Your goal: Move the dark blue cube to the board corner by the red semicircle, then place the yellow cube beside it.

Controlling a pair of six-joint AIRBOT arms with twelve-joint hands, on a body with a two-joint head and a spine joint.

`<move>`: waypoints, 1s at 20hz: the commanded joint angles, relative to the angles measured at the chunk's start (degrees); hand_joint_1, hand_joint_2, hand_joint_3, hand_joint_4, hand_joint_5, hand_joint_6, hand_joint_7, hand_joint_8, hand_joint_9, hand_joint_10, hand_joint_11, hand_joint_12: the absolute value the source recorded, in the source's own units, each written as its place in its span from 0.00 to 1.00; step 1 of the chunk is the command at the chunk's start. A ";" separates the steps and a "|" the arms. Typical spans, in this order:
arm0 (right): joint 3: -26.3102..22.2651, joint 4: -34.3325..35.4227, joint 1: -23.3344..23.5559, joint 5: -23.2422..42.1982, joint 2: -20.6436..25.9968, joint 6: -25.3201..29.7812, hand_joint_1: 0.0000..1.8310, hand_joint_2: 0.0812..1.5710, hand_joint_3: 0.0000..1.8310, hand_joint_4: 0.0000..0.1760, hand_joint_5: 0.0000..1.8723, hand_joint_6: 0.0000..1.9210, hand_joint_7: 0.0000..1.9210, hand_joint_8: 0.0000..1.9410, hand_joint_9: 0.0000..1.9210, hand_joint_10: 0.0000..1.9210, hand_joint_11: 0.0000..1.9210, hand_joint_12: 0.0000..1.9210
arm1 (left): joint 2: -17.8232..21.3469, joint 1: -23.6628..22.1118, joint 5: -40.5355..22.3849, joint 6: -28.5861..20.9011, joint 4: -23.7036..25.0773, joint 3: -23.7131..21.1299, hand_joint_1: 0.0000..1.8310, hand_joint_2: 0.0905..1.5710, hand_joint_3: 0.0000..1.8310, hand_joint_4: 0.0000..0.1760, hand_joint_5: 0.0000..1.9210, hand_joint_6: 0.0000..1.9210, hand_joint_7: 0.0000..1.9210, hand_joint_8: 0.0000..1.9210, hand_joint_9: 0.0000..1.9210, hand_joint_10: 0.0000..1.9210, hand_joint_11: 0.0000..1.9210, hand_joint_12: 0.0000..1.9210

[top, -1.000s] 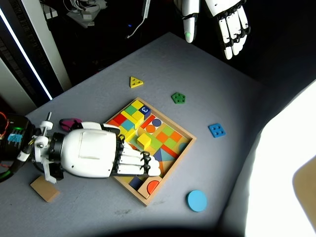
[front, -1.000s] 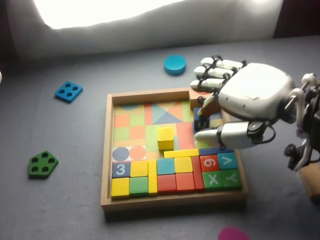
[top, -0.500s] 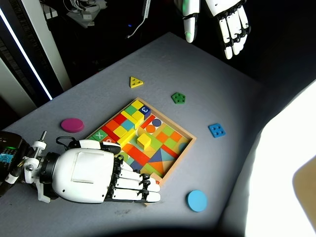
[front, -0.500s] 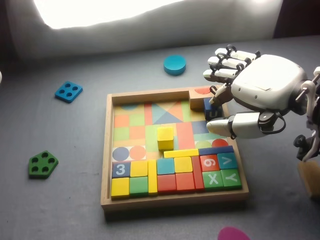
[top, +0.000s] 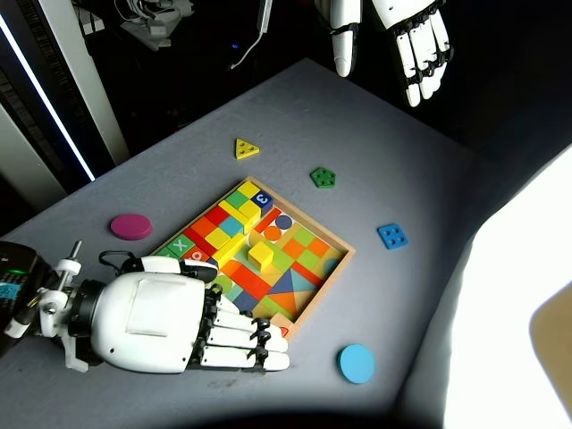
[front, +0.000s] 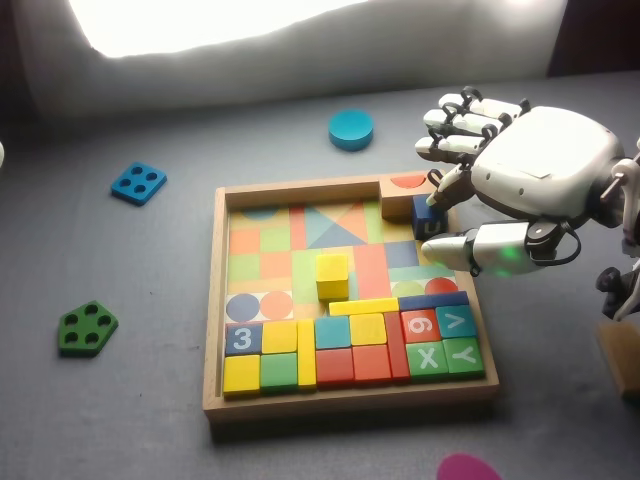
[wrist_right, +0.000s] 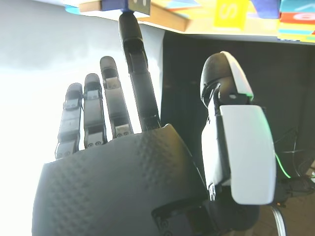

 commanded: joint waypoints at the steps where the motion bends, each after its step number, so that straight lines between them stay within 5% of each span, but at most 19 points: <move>1: 0.78 0.49 -0.51 1.20 1.03 -1.23 0.01 0.75 0.00 0.00 0.46 0.01 0.13 0.00 0.02 0.00 0.00 0.00 | 0.15 -0.62 -4.09 0.10 2.48 -0.09 0.00 0.78 0.00 0.05 0.06 0.00 0.05 0.00 0.06 0.00 0.00 0.28; 20: -1.65 -0.74 6.94 6.13 1.60 4.35 0.00 0.75 0.00 0.00 0.46 0.00 0.13 0.00 0.02 0.00 0.00 0.00 | 0.16 -0.63 -4.08 0.04 2.49 -0.01 0.00 0.77 0.00 0.10 0.06 0.00 0.07 0.00 0.08 0.00 0.00 0.31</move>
